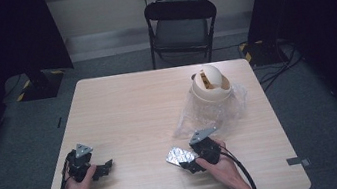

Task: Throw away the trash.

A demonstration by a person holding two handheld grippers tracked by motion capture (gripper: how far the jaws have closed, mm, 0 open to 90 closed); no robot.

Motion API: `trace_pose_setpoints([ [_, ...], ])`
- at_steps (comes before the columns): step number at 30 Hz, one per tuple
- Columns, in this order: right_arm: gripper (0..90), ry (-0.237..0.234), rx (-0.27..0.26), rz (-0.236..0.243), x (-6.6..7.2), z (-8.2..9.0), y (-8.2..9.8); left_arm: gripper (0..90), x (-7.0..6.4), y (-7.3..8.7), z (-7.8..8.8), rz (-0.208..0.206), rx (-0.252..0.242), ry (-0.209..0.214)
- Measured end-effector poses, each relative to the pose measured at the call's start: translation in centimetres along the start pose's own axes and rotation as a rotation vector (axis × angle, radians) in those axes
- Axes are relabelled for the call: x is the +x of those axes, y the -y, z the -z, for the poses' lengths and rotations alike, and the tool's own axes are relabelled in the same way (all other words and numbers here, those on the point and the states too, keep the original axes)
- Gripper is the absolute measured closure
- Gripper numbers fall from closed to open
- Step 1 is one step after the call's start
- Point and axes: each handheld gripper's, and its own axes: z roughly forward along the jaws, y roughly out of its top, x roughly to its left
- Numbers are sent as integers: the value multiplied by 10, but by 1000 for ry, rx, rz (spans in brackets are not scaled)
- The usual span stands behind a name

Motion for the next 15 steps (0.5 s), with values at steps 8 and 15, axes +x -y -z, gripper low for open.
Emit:
trace_pose_setpoints([
  [8,188,32,9,23,5,-1,0,0,0,0,0,0,0,0],
  [15,237,8,-5,15,5,0,0,0,0,0,0,0,0,0],
])
